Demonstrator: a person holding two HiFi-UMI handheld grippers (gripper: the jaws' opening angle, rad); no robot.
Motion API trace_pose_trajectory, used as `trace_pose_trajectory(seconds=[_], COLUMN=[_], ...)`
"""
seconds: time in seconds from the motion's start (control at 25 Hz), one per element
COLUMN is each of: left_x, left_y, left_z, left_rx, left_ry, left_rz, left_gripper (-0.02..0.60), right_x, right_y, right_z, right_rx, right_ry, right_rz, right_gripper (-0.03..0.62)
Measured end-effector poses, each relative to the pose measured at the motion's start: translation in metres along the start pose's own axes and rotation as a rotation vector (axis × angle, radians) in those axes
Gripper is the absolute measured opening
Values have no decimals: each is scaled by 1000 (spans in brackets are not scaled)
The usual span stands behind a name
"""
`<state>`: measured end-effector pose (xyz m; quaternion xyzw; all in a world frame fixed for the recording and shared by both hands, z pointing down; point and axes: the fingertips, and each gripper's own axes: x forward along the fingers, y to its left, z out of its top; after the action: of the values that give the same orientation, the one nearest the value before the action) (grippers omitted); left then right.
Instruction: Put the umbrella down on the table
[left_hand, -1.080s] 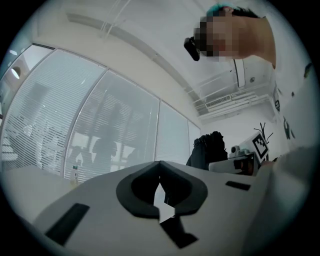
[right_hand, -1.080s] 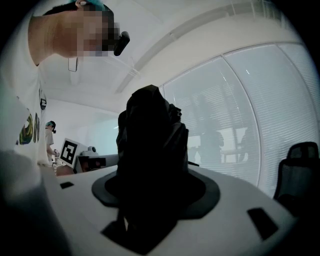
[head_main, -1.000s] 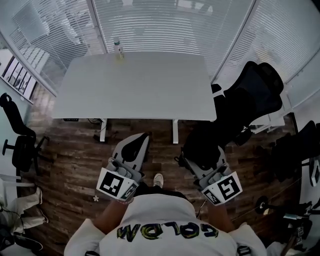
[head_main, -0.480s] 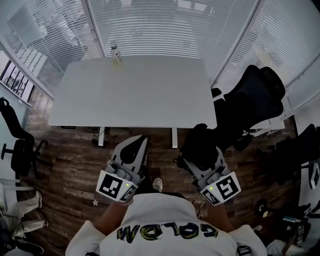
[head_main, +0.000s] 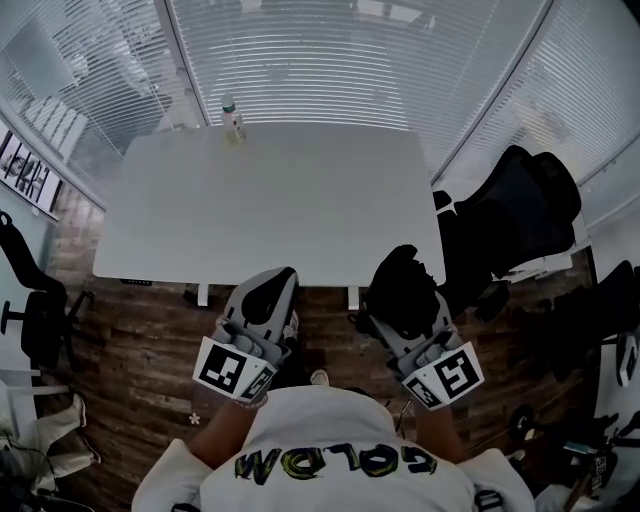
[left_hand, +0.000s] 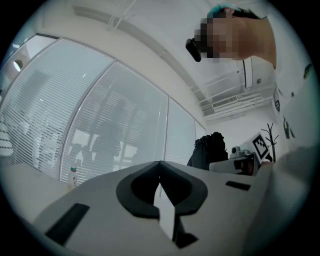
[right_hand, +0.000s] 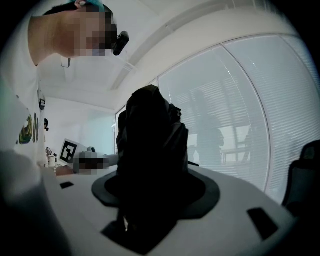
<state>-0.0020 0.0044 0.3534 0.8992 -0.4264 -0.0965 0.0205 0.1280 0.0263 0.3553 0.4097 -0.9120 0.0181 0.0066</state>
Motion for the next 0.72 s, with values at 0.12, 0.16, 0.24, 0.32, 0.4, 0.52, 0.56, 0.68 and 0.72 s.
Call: trace_pose_trajectory(seconds=[0.12,0.16,0.24,0.32,0.4,0.52,0.56,0.68,0.72], left_x=[17,24,37,49,61,76,80,90,95], left_y=[32,42,61,80,99,132,144,179,188], left_z=[5,6,7,7,7,11,12,17,19], left_rx=[3,4,2,-4,-13,-16,-15,-10,-5], left_ry=[-6,-6,-4,0,7,9,9,6,3], left_rz=[-12,-16,-24,-33,-44,-58,-60,-58,-57], left_gripper=[11,11,11,11,11,11,11,11,11], right_x=[35,46,68,89,113,151,163,195,204], right_y=[-10,-15,-24,-32,-41,-49,-51,-56,-58], right_z=[3,3,5,7,10,13,14,18,20], right_rx=[-3,-4,-3,-4,-6,-6,-9,-17,-20], right_ry=[1,2,3,4,7,11,12,12,12], right_rz=[-8,-10,-15,-21,-26,-32,-34,-33,-32], right_gripper=[256,256,256,257,258,257,257,256,258])
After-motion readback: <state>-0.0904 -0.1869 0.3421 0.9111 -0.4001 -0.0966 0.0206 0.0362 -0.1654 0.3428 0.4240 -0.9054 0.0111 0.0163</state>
